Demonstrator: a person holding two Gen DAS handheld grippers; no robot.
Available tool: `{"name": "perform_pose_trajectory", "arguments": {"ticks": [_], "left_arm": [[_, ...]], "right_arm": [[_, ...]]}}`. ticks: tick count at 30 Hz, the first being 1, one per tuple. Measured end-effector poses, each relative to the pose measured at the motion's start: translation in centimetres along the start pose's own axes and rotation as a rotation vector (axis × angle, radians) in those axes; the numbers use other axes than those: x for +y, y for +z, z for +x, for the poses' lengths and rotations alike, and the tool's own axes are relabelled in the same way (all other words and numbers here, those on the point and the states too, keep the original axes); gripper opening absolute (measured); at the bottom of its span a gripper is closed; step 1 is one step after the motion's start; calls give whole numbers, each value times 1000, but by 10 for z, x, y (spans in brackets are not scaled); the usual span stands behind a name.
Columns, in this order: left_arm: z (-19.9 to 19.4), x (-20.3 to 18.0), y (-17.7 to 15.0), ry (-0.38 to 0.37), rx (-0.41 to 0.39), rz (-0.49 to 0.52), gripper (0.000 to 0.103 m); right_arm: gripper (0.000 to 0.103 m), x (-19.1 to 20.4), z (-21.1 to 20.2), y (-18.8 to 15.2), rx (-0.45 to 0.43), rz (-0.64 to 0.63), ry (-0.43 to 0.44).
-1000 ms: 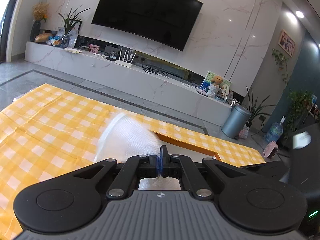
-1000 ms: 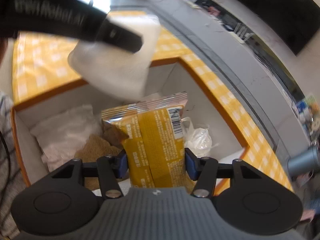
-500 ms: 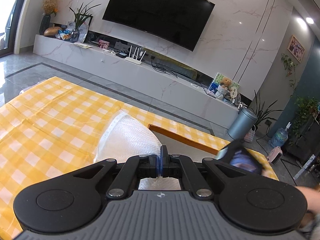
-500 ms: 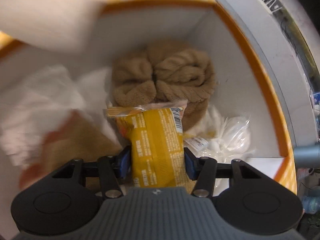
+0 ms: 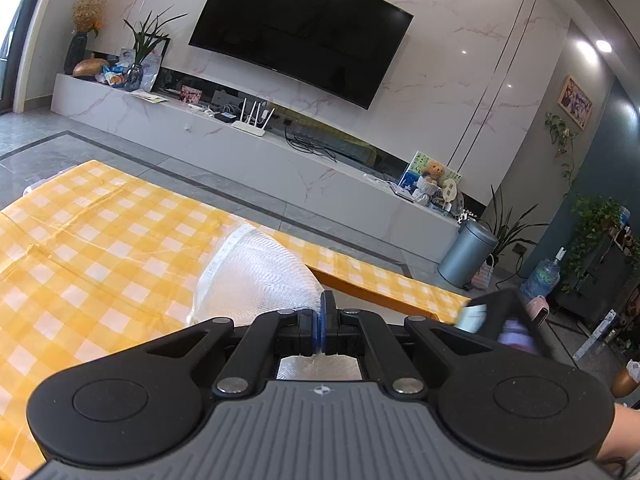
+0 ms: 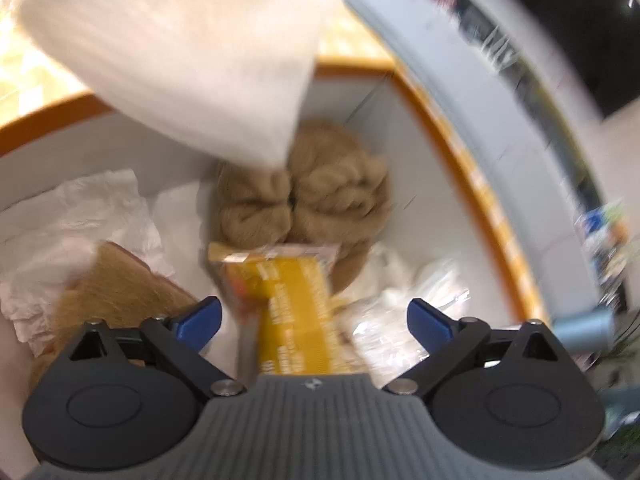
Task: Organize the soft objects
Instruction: 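Open the right tool to drop the snack packet into the box, then lower the white mesh bag into the box and open the left tool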
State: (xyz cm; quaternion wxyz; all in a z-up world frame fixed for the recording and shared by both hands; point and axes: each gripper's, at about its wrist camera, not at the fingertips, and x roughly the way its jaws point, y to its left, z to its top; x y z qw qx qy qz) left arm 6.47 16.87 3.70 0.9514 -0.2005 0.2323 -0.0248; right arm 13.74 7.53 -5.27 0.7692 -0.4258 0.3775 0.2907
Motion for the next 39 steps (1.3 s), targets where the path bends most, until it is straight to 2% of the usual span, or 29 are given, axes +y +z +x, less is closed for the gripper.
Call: {"name": "perform_pose_trajectory", "arguments": {"ticks": [4,8,10,12,15,19,22,26,27,29,30,31,36,39], "left_arm": [[-1,-6,0,-18,-15,40,2],[1,-12,-1,-118,-15,49,2],[5,-21,-3,-155,4,102,2],[12,-33,-9,-158,27,167,2],[24,-46,-18,-172,70,232,2],[43,-52,-38,-109,195,330,2],[50,-57,-53,-69,296,454,2],[50,-58,-60,-6,321,506,4],[49,-59,-61,10,321,513,11],[47,-59,-60,30,314,523,40],[44,-59,-58,36,299,524,67],[41,-60,-58,43,276,528,81],[30,-59,-53,62,186,498,89],[33,-57,-44,56,181,446,90]], "right_arm": [[98,-7,-28,-9,-51,59,-10],[99,-25,-55,-34,-125,163,-58],[100,-38,-60,-50,-145,210,-69],[100,-44,-66,-66,-174,285,-120],[100,-54,-74,-82,-205,394,-119],[100,-57,-79,-98,-235,466,-85],[100,-54,-77,-105,-235,468,-78],[100,-53,-72,-113,-225,482,-71],[100,-54,-70,-114,-222,490,-71],[100,-57,-69,-118,-218,505,-71],[100,-59,-69,-120,-218,511,-68],[100,-60,-69,-122,-220,516,-66],[100,-65,-71,-130,-229,540,-75],[100,-69,-74,-135,-234,557,-78]]}}
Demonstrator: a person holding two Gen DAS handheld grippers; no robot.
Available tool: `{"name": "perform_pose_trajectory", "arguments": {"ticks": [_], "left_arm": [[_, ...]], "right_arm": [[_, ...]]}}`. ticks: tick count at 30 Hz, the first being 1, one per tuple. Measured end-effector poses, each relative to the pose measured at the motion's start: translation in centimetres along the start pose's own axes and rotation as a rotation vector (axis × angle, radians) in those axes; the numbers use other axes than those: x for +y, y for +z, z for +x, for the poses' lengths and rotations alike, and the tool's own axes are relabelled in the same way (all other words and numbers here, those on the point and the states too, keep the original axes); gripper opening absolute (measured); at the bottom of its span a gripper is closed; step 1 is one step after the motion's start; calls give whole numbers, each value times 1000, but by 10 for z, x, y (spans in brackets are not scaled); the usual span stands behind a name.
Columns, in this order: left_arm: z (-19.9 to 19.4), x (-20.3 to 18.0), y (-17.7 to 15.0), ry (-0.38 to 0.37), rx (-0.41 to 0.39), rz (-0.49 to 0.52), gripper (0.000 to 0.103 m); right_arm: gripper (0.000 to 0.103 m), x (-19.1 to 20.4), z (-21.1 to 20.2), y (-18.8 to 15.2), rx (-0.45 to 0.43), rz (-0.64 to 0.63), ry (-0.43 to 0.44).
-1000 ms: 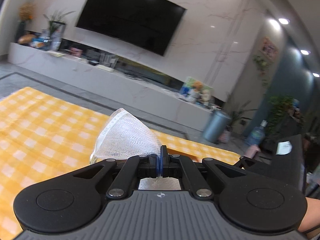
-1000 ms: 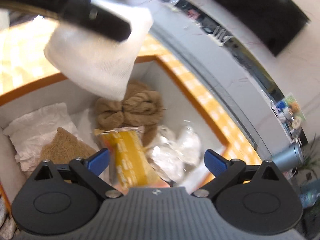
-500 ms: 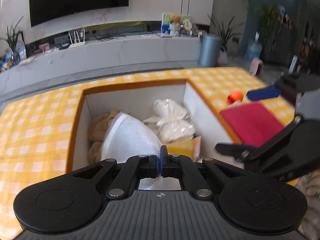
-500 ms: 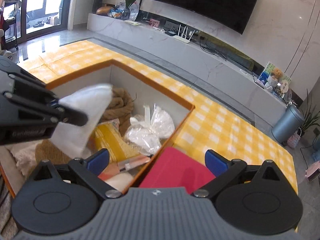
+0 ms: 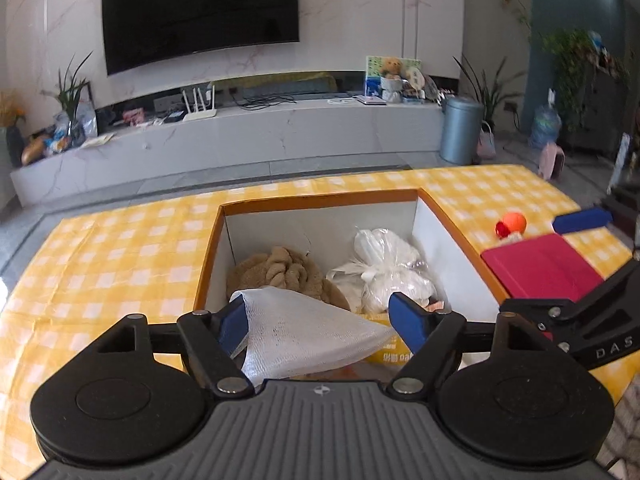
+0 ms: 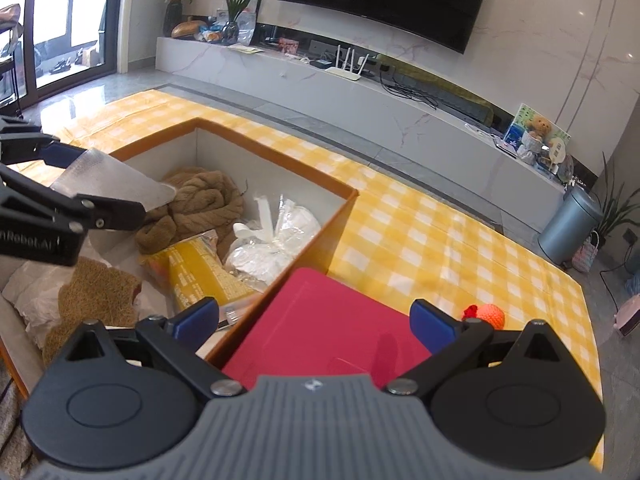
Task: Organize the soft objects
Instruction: 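Lower the white mesh bag into the box and open the left tool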
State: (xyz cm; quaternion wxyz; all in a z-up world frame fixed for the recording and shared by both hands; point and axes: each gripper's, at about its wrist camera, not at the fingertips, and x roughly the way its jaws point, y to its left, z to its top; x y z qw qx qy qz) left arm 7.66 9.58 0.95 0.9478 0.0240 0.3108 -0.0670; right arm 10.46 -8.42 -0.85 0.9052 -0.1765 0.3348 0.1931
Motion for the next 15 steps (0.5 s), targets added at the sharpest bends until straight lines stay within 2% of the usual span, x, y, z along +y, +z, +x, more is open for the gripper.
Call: {"name": "perform_pose_trajectory", "arguments": {"ticks": [7,15], "left_arm": [[-6,15,5,-56,-23,-137,92],[-14,21,12,-59,-41,-240,92]], "right_arm": [[100,-10,-11,-1,-14,17,-13],[100,-25,-24,-5,-30,42,-34]]}}
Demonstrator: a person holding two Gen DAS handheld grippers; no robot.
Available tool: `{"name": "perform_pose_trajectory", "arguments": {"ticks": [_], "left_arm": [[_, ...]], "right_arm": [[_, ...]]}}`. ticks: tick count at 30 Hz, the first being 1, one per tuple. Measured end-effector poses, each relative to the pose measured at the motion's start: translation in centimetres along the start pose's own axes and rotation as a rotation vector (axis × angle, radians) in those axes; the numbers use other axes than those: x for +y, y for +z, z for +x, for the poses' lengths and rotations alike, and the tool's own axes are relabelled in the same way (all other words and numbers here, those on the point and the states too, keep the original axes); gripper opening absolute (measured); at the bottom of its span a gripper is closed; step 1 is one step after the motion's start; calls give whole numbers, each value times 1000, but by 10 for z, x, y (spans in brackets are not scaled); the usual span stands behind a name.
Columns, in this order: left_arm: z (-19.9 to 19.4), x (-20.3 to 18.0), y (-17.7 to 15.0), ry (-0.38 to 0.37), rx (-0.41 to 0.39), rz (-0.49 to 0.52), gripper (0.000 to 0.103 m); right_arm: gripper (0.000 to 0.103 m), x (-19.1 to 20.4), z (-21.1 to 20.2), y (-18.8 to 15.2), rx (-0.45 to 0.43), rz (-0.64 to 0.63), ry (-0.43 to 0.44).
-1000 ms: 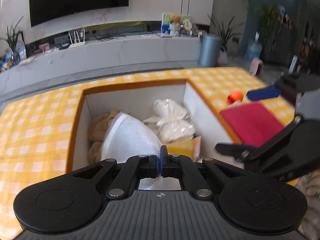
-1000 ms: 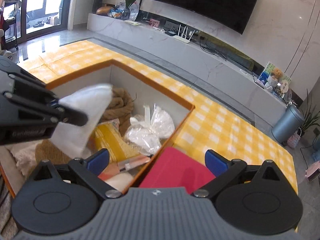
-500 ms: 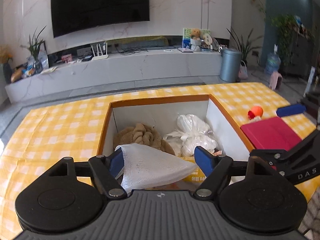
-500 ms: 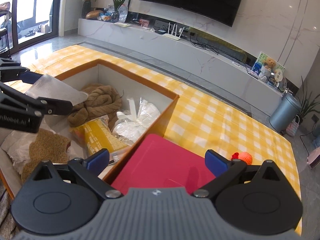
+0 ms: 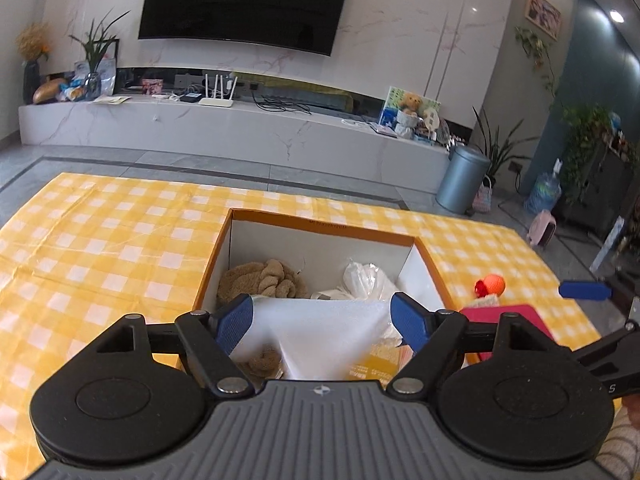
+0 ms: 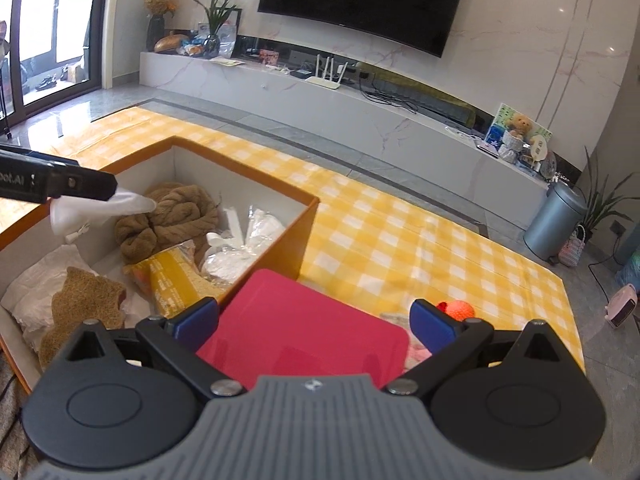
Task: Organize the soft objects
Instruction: 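Lower the white mesh bag into the box and open the left tool, then move both tools back over the table to the knitted pouch and ball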
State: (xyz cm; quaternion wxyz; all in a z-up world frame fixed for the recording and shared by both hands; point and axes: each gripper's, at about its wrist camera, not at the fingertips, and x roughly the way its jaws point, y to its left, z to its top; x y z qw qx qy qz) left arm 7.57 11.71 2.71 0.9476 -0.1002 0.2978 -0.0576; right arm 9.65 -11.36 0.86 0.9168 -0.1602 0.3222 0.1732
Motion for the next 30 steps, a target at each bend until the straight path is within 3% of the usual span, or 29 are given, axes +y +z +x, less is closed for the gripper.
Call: {"name": "perform_pose_trajectory", "arguments": {"ticks": [4,13,30], "left_arm": [[-5,-1,3,-7,0,-61,92],[-20,-21,10,20,-36,-64,92],[-9,-109,16,-16,-8,65,93]], "right_arm": [[100,-10,-7,-2,-13,18,-15],[100,-41,-27,-9,-44,81,-35],[100,-125,-52,-30,-87,291,-80]]}}
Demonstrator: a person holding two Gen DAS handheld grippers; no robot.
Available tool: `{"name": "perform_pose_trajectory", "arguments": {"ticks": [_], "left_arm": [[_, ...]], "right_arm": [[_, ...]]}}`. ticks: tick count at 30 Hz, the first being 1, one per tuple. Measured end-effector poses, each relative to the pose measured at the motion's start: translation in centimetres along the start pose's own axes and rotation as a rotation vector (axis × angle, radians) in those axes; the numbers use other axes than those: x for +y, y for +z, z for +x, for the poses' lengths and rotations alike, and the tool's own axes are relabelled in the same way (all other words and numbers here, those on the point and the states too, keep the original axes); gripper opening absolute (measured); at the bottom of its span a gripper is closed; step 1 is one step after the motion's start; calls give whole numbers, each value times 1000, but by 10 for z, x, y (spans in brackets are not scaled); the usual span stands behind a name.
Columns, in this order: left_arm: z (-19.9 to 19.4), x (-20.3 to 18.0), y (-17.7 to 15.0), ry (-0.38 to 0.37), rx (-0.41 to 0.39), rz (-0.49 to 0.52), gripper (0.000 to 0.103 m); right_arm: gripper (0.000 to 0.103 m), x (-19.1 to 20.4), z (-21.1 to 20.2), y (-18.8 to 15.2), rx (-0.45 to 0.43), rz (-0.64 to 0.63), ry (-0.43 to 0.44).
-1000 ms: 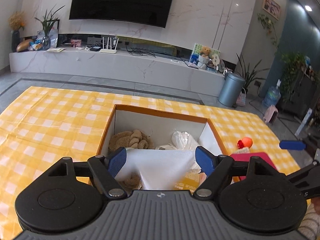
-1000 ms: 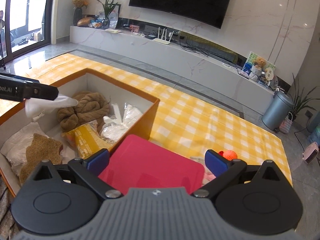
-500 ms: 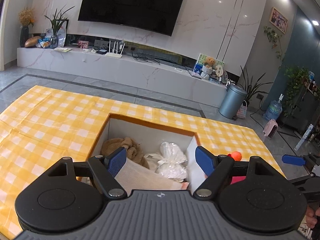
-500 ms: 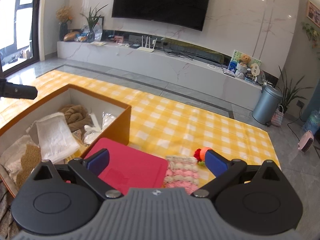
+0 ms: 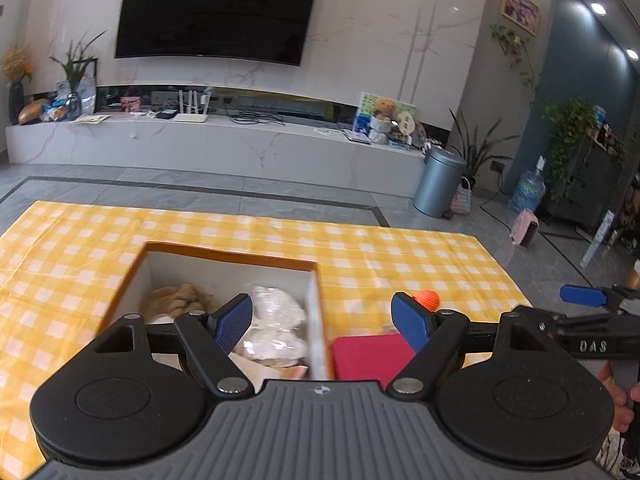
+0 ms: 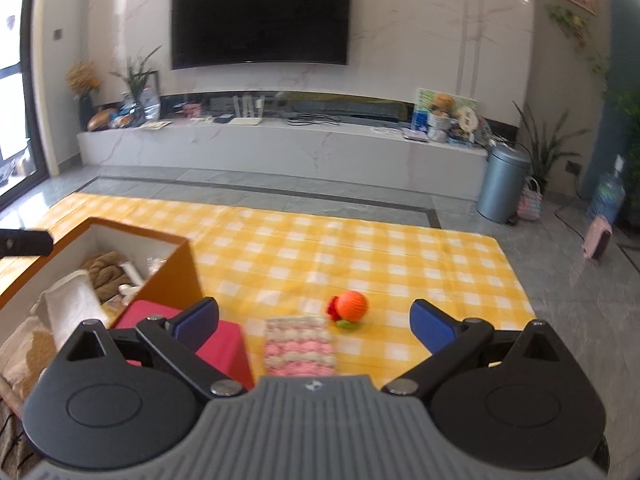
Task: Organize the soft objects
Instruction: 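Move both tools back over the table to the knitted pouch and ball, then grasp the pink knitted pouch with the right tool while the left tool grasps the orange knitted ball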
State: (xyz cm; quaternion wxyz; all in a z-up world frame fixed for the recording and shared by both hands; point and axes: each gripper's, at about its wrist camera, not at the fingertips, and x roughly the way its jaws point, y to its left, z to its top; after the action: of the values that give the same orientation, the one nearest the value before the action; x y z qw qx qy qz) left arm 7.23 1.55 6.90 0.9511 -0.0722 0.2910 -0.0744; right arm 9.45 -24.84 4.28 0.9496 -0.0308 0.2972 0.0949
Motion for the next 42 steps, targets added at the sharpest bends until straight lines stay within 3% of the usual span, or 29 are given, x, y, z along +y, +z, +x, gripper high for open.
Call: {"name": "perform_pose_trajectory", "arguments": {"ticks": [4,11,18,21,25,32,42], "left_arm": [[9,-27,-1,8,-24,8,93],[42,-82,-5,-31,41,138,93],[96,-112,-14,-56,199,215,93],[113,-118,-11,-5,258,200,93],[119,-121,-2,-43,298,150,93],[125,-125,26,-34,264,79,93],[149,-107,35,30,239,121,93]], "right_arm": [[100,-26,8,-3,24,82,-1],[100,-58,39,-18,112,161,-22],[100,-84,77,-33,164,198,-73],[100,-93,99,-38,198,244,-80],[100,-91,116,-42,234,227,-107],[100,-67,131,-43,231,223,55],[100,-43,171,-48,270,267,148]]}}
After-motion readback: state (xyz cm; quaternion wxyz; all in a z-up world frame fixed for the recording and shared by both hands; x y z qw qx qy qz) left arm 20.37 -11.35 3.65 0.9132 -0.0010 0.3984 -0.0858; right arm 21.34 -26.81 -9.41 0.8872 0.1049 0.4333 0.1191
